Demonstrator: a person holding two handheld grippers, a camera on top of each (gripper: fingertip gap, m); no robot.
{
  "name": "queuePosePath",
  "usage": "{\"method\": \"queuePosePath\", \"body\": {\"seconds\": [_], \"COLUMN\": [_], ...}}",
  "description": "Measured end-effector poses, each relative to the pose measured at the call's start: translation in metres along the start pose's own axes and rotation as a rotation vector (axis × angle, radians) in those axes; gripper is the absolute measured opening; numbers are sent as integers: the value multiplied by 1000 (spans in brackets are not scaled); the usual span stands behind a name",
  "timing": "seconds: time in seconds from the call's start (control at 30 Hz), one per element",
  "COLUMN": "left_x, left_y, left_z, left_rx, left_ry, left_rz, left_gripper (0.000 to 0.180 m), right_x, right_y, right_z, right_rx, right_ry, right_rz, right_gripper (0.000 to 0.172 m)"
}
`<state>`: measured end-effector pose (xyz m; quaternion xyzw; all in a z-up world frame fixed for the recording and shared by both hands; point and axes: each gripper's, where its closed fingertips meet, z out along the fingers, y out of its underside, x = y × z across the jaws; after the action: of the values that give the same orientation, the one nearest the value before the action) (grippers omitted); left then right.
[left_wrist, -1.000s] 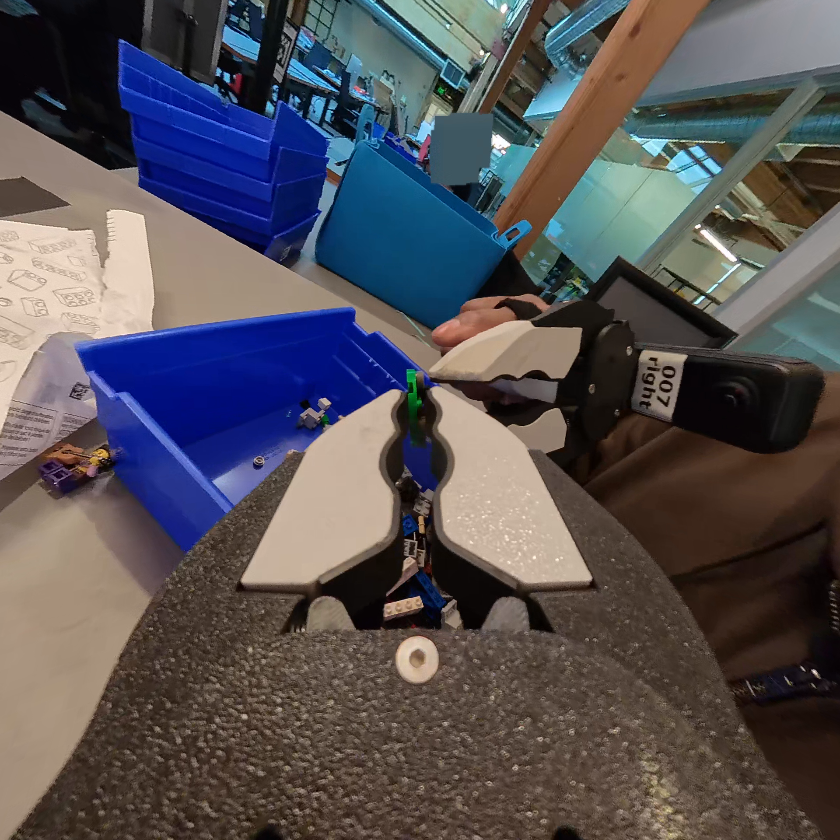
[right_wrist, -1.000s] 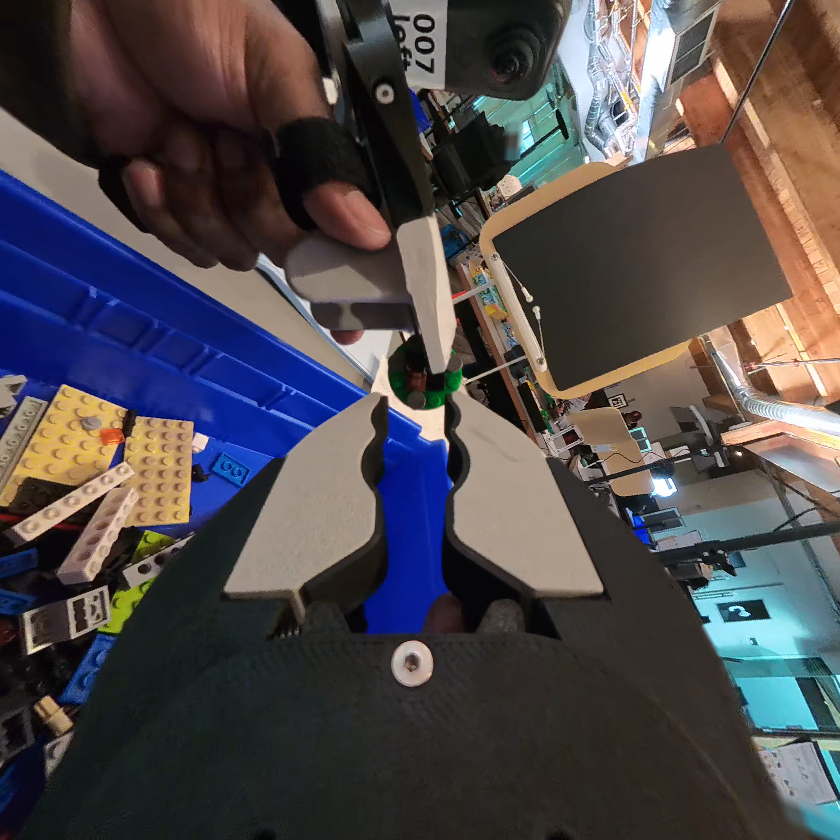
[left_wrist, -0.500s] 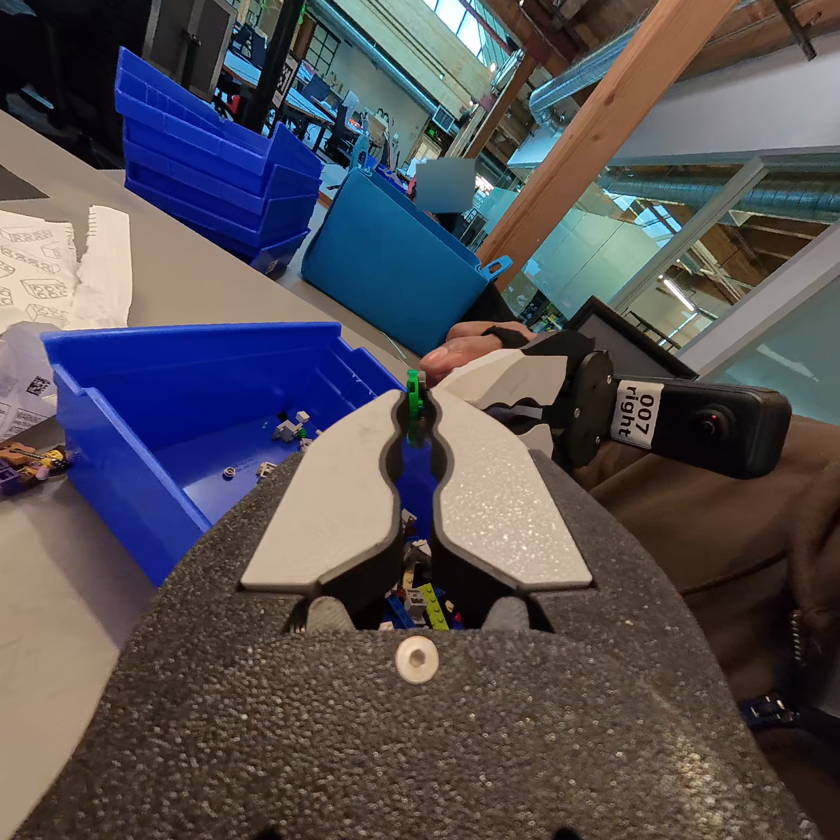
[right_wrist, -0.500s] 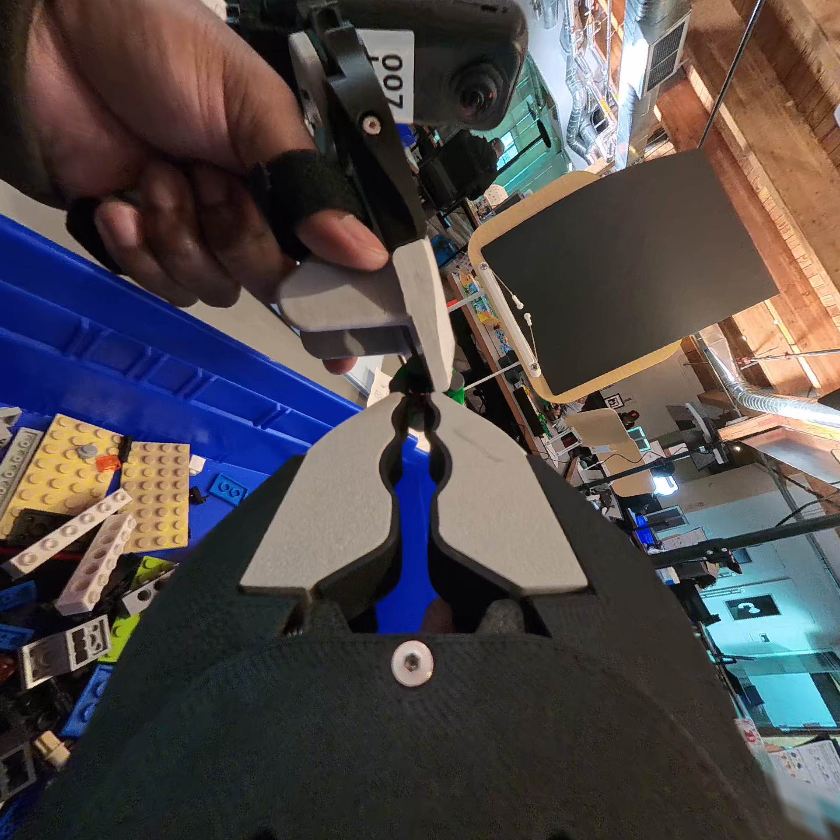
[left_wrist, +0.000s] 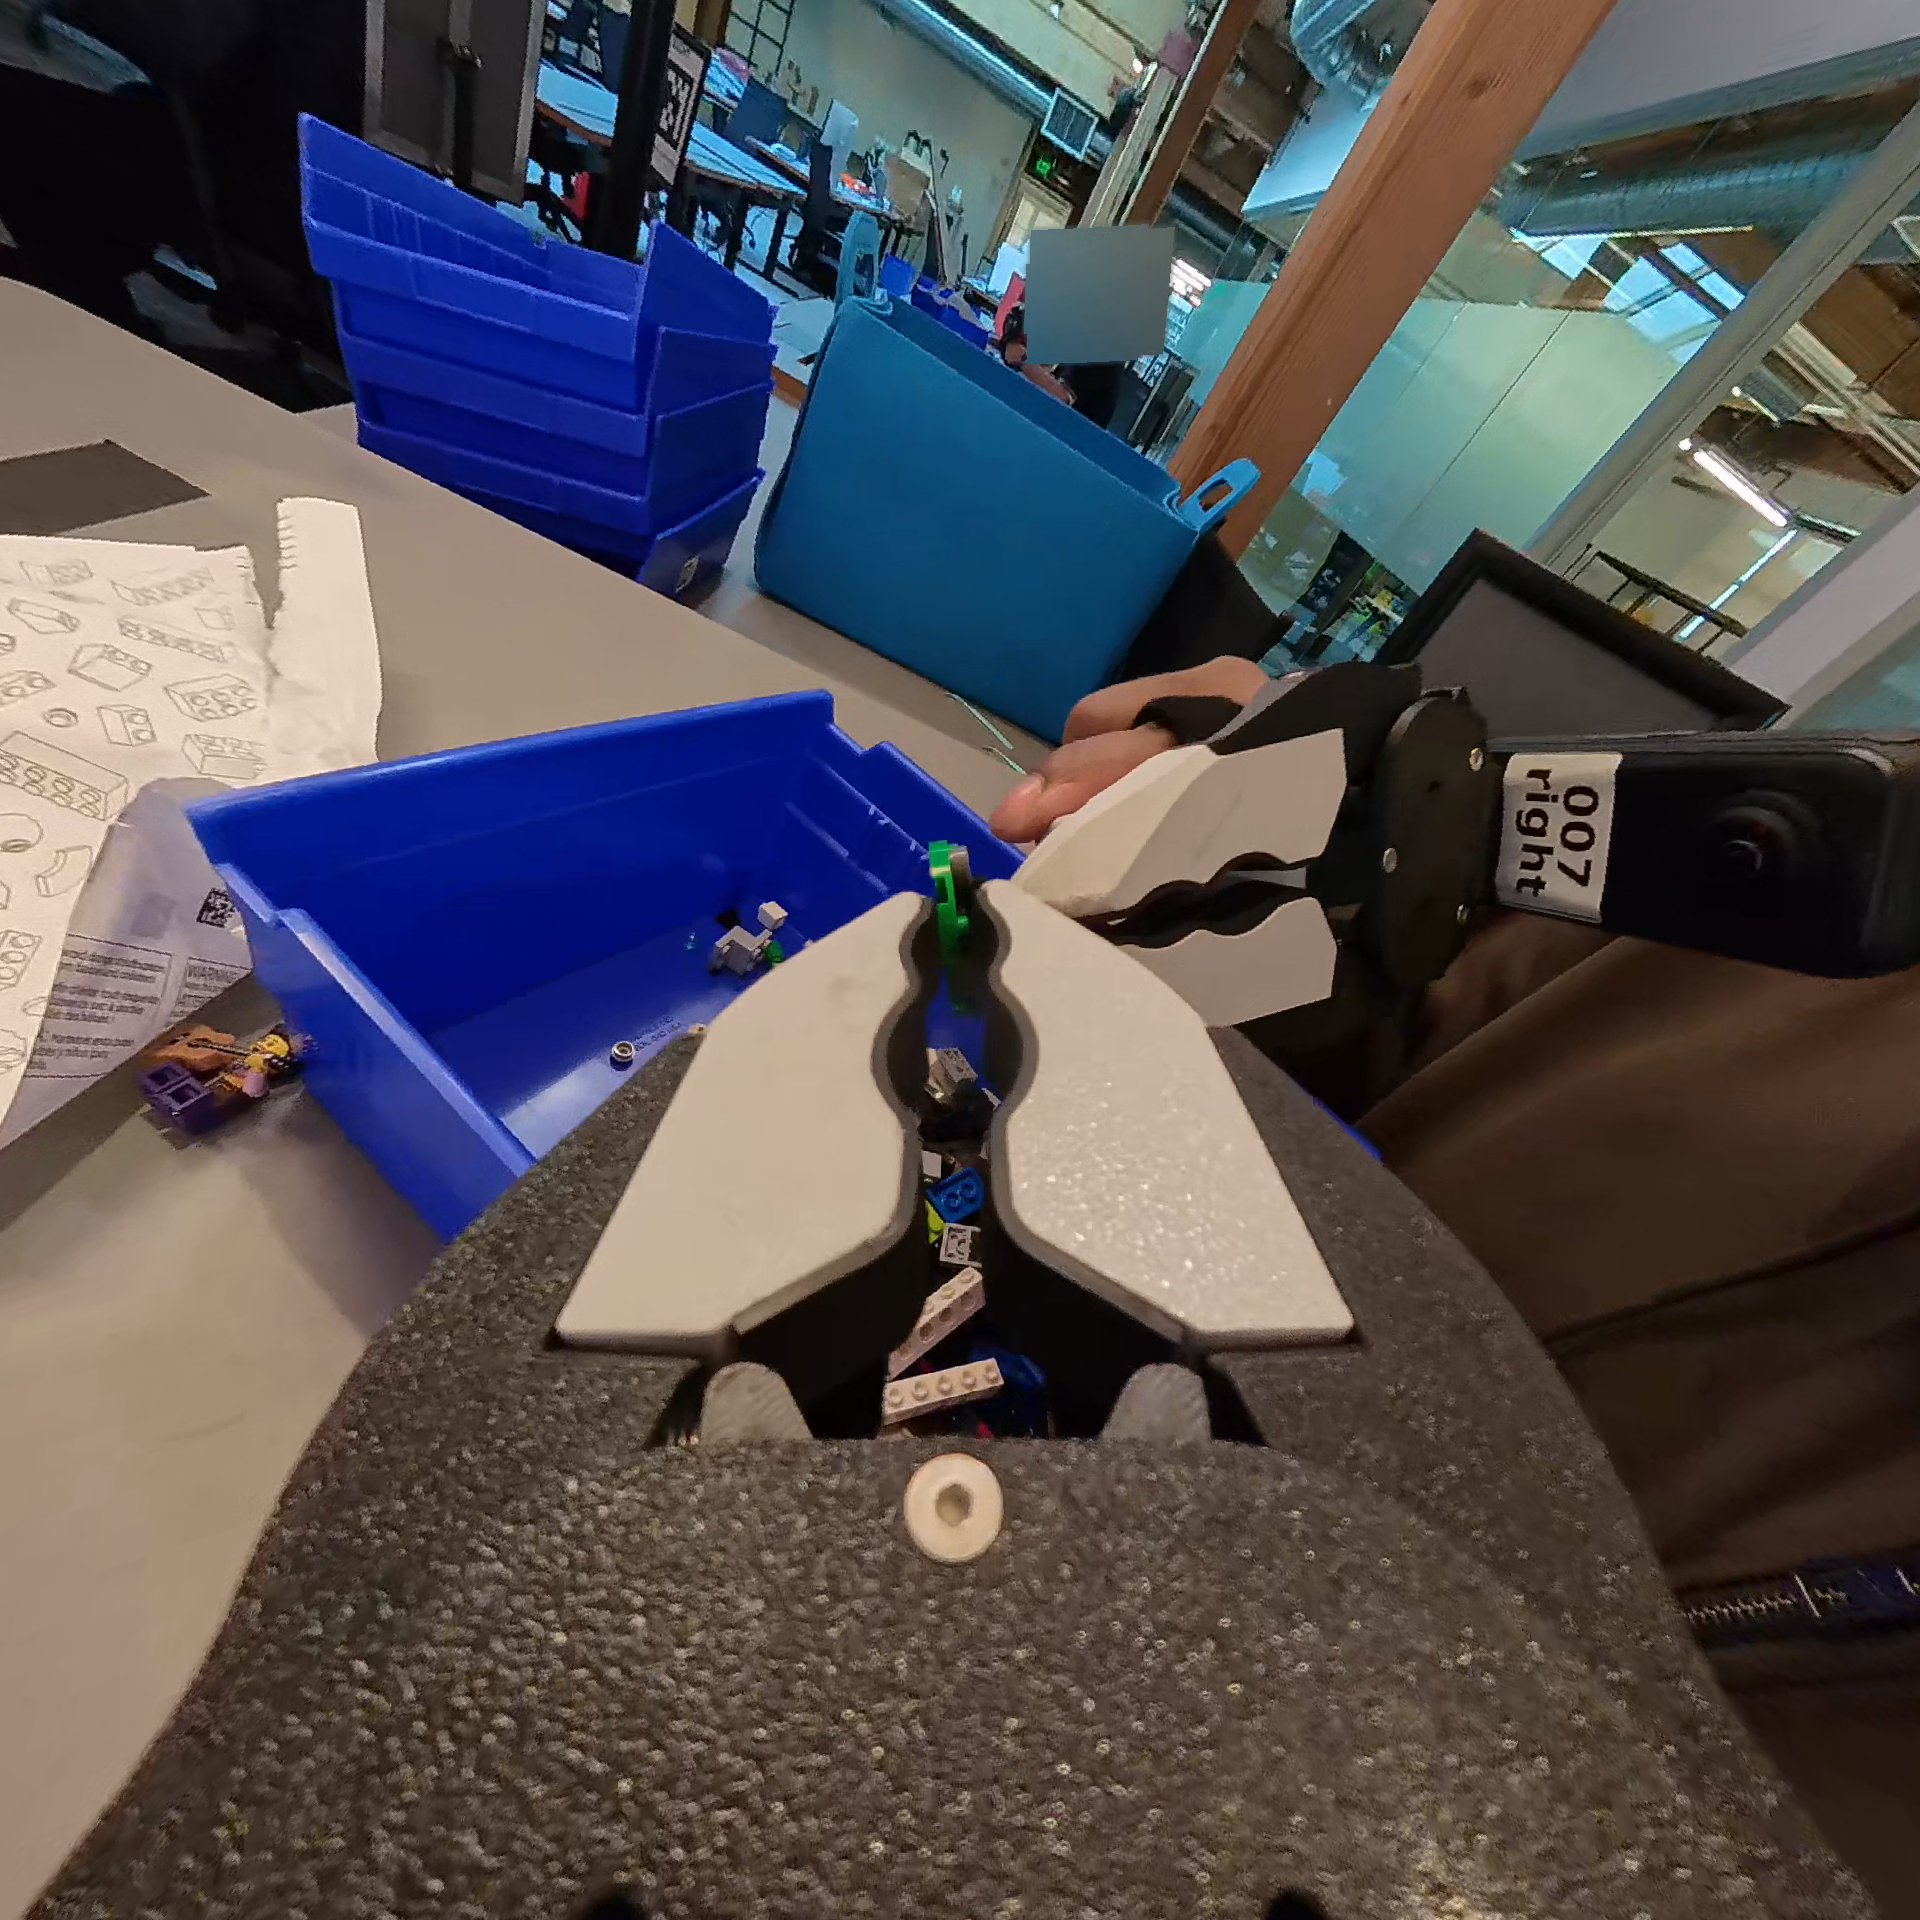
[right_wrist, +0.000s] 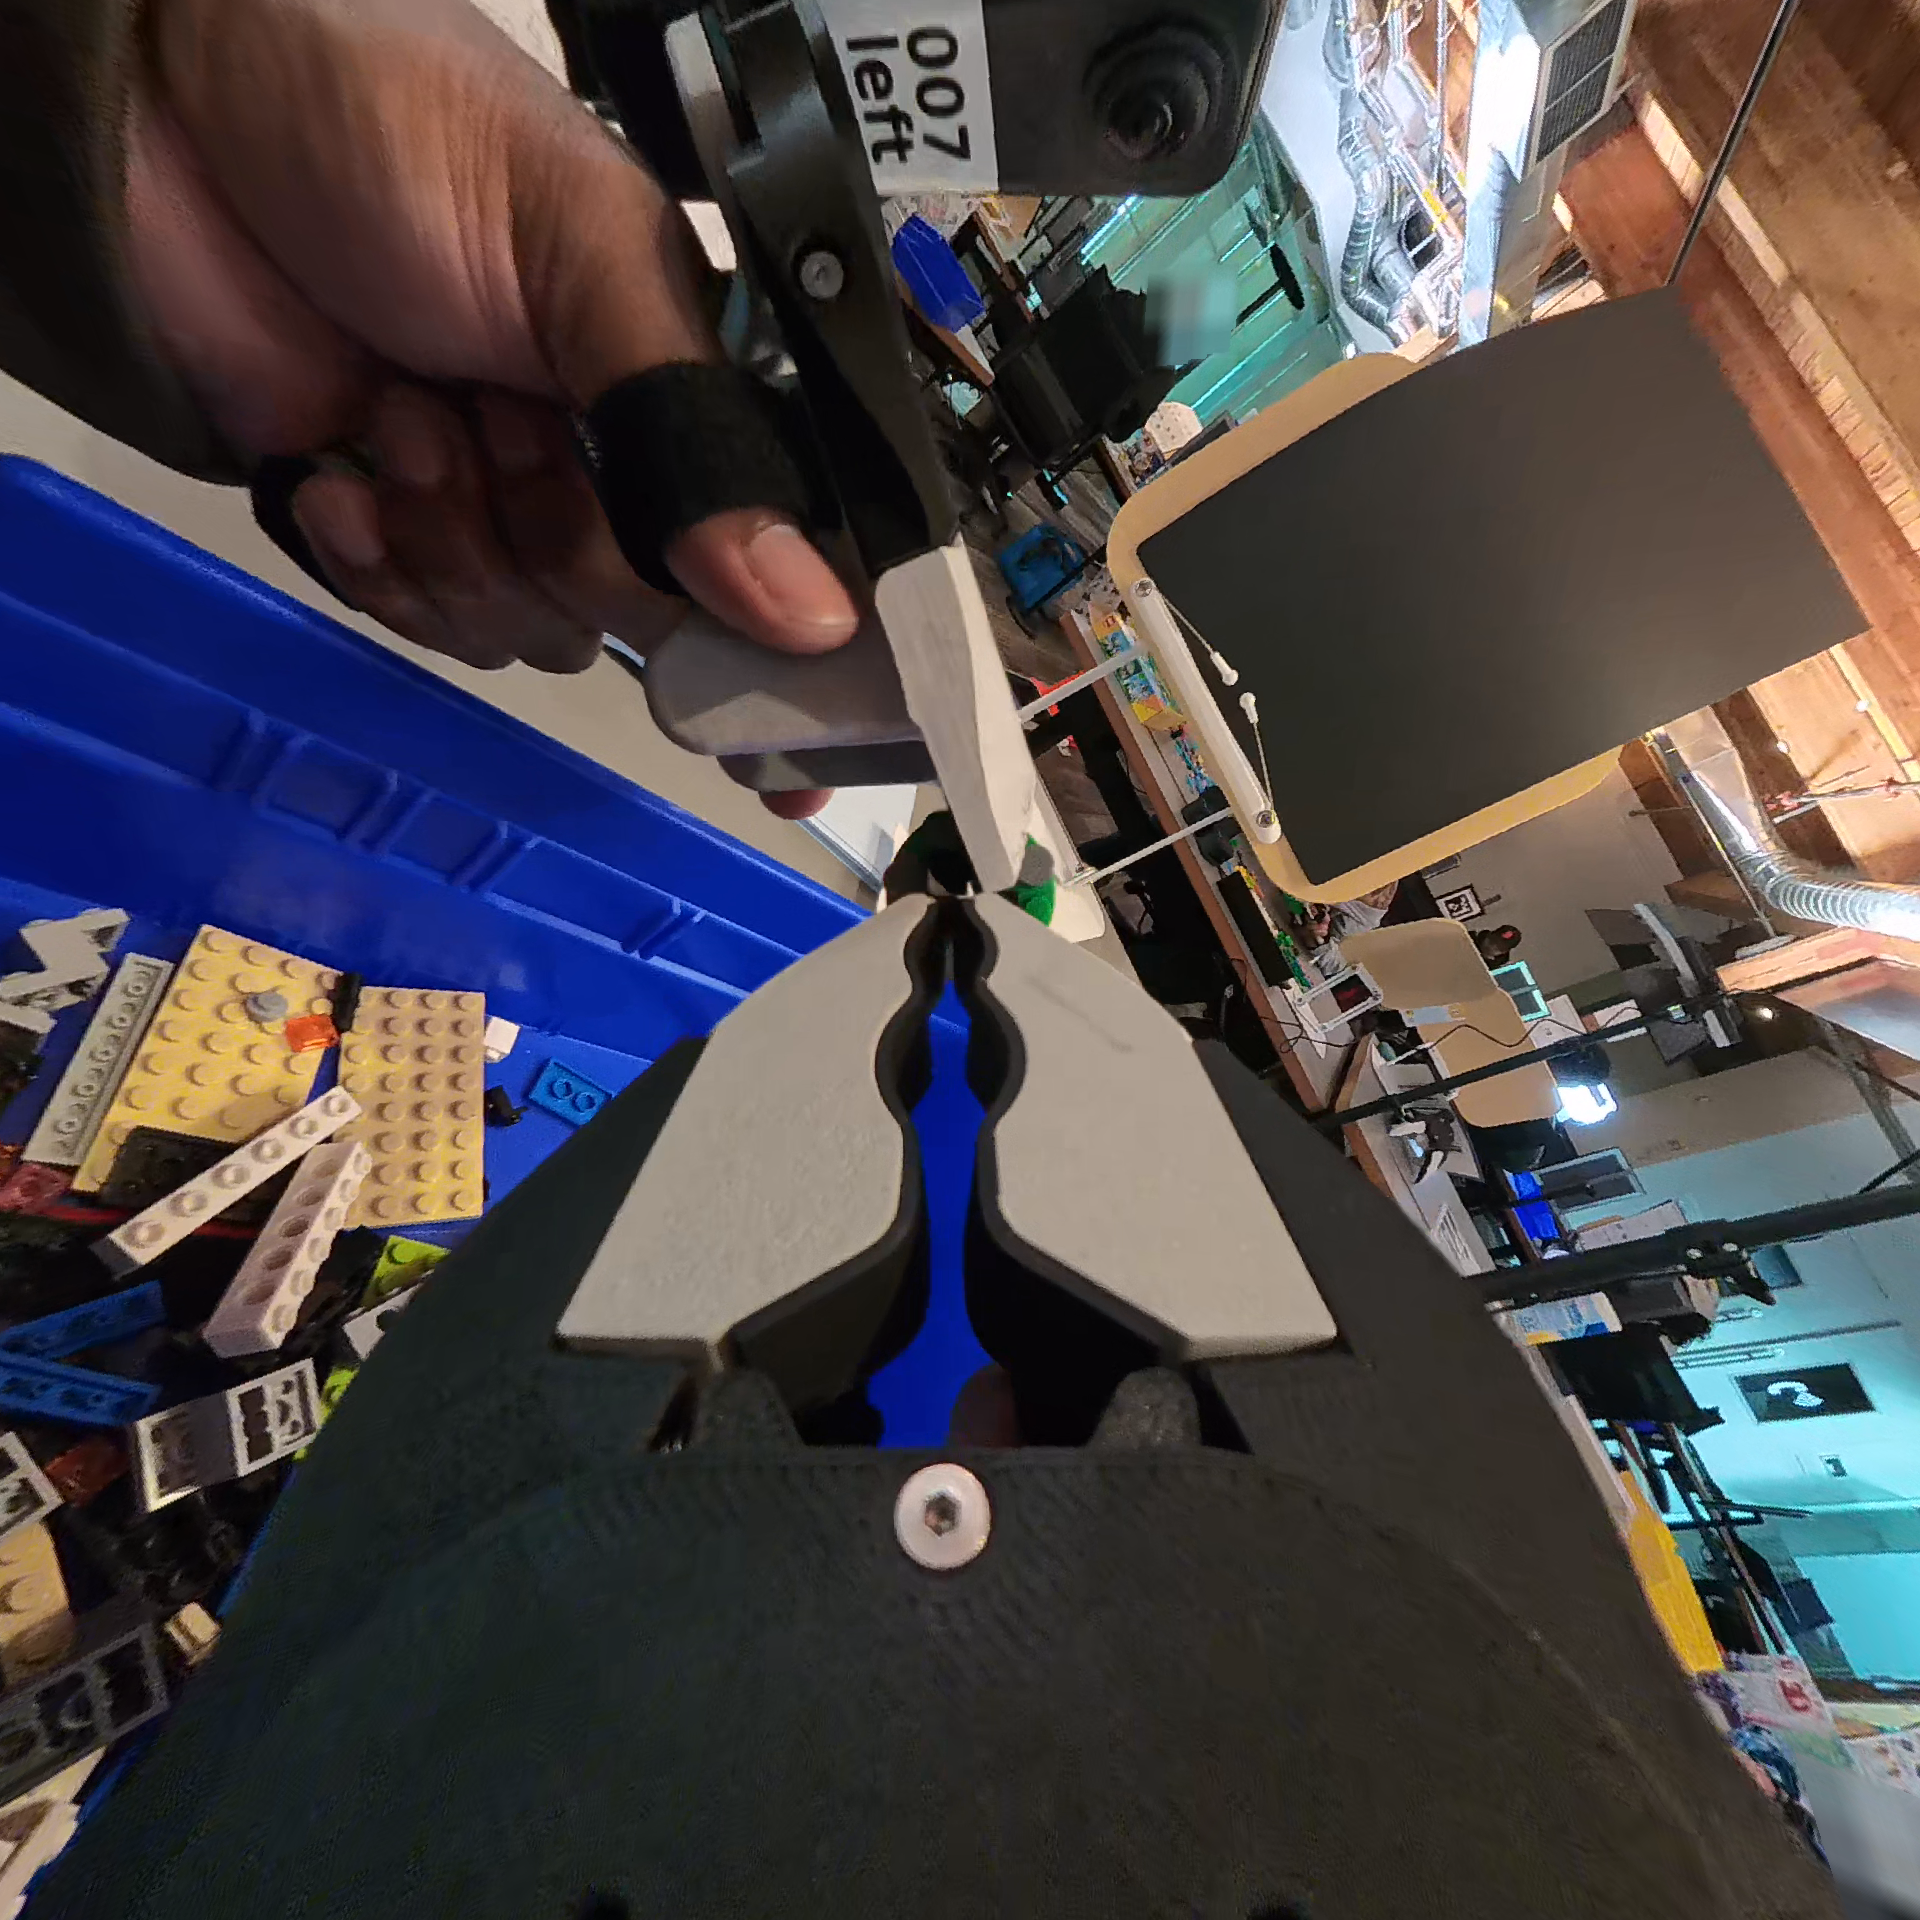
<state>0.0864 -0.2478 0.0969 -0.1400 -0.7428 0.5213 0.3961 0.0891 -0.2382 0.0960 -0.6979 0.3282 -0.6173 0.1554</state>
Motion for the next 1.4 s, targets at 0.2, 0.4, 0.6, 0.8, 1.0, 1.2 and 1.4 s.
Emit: {"method": "queuePosePath", "body": {"seconds": [0.2,0.4,0.6,0.8,1.0,1.2,1.4], "left_x": [-30,-9,-3,2,2,4,1], "left_y": [-19,-13,-11,-9,-4,-3,-11], "left_z": [-27,-13,-7,-4,-4,-3,-2], "left_rx": [90,73,82,84,51,37,130], "left_ry": [-96,33,79,93,79,51,-15], "left_rz": [-31,-67,-105,-152,-135,-67,-42], "left_gripper": [4,5,5,5,5,5,5], "right_x": [0,1,10,7,3,4,12], "right_y": [-10,21,6,4,6,7,10], "right_z": [-20,-10,-9,-2,0,-2,0], "right_rx": [52,-71,-13,-32,-57,-35,-59], "right_ry": [-2,-14,32,79,94,24,86], "right_rz": [38,69,80,-50,-175,-81,53], "right_gripper": [2,6,14,16,12,6,6]}}
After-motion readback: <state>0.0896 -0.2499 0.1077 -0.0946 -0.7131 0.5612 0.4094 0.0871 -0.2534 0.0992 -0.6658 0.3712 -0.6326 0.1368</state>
